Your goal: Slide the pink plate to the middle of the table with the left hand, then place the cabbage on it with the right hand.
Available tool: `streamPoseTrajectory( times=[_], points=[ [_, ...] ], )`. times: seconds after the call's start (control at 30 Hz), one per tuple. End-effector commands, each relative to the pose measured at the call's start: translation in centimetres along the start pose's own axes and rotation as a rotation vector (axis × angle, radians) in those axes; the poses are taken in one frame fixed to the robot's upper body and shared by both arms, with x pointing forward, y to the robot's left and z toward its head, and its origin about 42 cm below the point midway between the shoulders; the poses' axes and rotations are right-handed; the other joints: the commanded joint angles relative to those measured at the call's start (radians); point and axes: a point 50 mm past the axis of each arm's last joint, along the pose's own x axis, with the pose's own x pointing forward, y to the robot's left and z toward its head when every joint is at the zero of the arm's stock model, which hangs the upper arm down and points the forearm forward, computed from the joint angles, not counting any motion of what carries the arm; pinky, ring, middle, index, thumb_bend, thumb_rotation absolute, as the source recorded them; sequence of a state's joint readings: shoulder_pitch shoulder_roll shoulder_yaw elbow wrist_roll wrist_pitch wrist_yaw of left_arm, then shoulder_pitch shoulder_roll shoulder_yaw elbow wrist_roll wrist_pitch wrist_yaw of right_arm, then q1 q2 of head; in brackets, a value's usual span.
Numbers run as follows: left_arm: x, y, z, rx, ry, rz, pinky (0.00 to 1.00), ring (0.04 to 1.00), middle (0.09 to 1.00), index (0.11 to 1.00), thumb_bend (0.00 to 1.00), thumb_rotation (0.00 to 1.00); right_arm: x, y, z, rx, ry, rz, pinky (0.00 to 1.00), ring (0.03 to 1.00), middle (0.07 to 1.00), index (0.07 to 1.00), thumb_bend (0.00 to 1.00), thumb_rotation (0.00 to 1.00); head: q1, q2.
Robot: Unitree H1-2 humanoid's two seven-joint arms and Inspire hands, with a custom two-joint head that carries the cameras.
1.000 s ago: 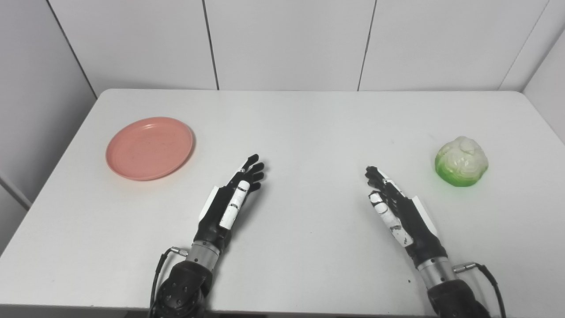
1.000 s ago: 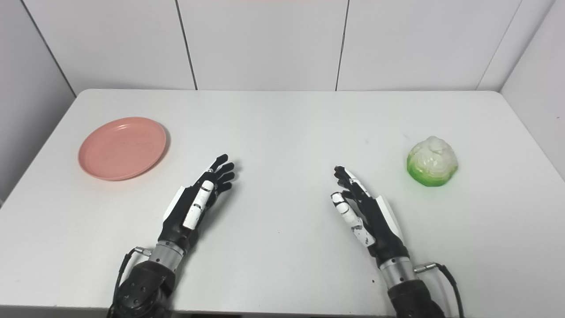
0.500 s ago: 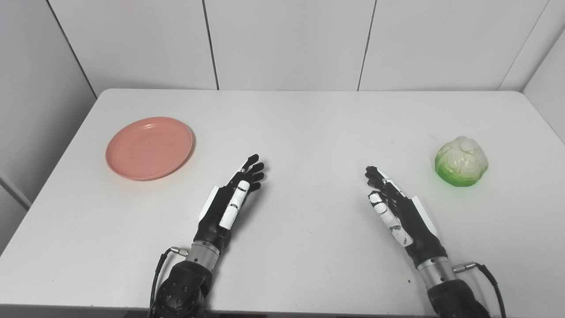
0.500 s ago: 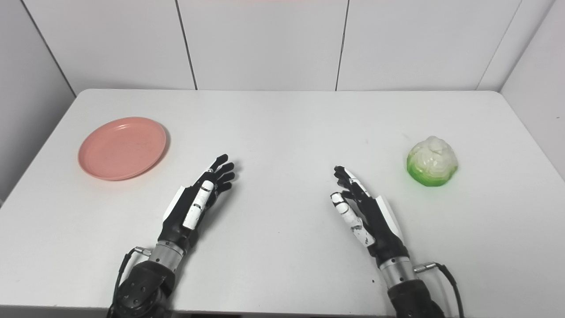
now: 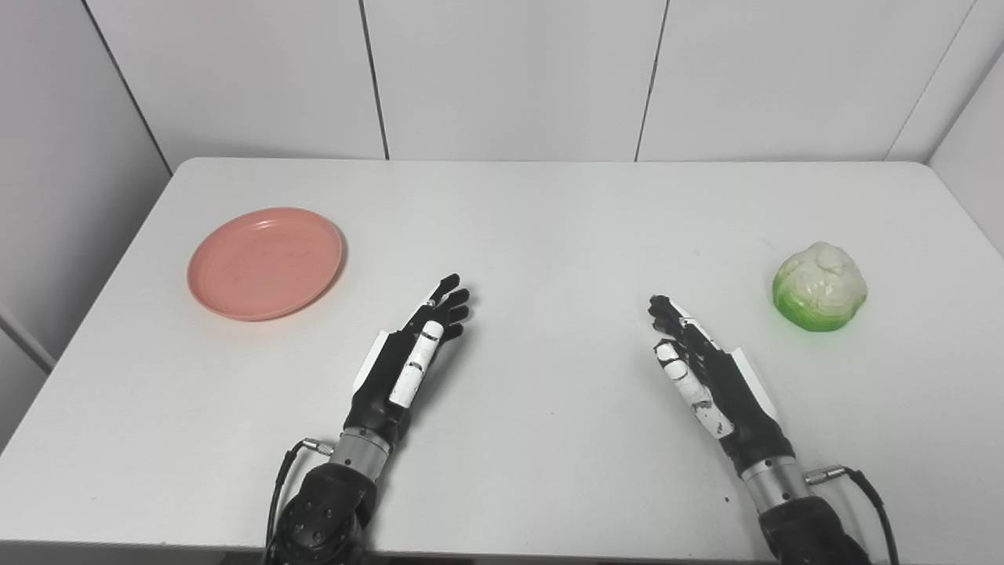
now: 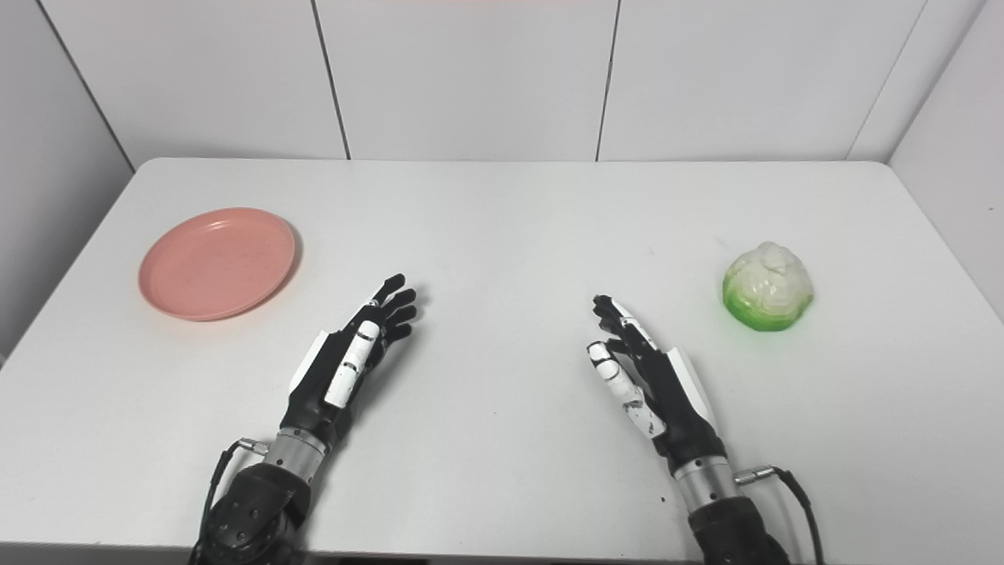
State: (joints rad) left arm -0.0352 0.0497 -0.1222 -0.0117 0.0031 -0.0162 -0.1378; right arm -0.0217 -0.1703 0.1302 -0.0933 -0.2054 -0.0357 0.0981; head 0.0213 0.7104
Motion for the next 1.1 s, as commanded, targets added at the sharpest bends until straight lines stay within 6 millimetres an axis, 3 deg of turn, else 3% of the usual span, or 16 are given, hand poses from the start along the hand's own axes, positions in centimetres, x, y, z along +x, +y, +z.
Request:
streamPoseTrajectory(
  times=[0.0, 0.3, 0.43, 0.6, 1.07],
  points=[
    [-1.2, 0.6, -1.8, 0.011, 0.067, 0.002, 0.89, 0.905, 0.920, 0.911, 0.50, 1.00, 0.1, 0.1, 0.0, -0.011, -0.023, 0.016, 0.83, 0.884, 0.894, 0.896, 0.37, 1.00, 0.000, 0.000],
    [-0.5, -1.5, -3.3, 0.000, 0.082, -0.004, 0.90, 0.915, 0.928, 0.916, 0.48, 1.00, -0.3, -1.0, -2.0, -0.034, -0.034, 0.015, 0.83, 0.884, 0.893, 0.892, 0.35, 1.00, 0.180, -0.108],
    [-0.2, -2.2, -3.5, 0.000, 0.093, 0.001, 0.90, 0.915, 0.928, 0.914, 0.48, 1.00, -0.4, -1.3, -2.7, -0.030, -0.033, 0.007, 0.82, 0.885, 0.888, 0.886, 0.36, 1.00, 0.221, -0.137],
    [0.2, -2.9, -3.9, 0.004, 0.095, 0.011, 0.89, 0.914, 0.921, 0.910, 0.47, 1.00, -0.3, -1.4, -3.1, -0.003, -0.038, -0.002, 0.84, 0.891, 0.886, 0.880, 0.38, 1.00, 0.237, -0.155],
    [0.2, -2.7, -3.9, 0.001, 0.093, 0.011, 0.90, 0.917, 0.925, 0.909, 0.46, 1.00, -0.5, -1.2, -3.0, -0.015, -0.056, 0.003, 0.83, 0.887, 0.888, 0.884, 0.35, 1.00, 0.237, -0.154]
  ],
)
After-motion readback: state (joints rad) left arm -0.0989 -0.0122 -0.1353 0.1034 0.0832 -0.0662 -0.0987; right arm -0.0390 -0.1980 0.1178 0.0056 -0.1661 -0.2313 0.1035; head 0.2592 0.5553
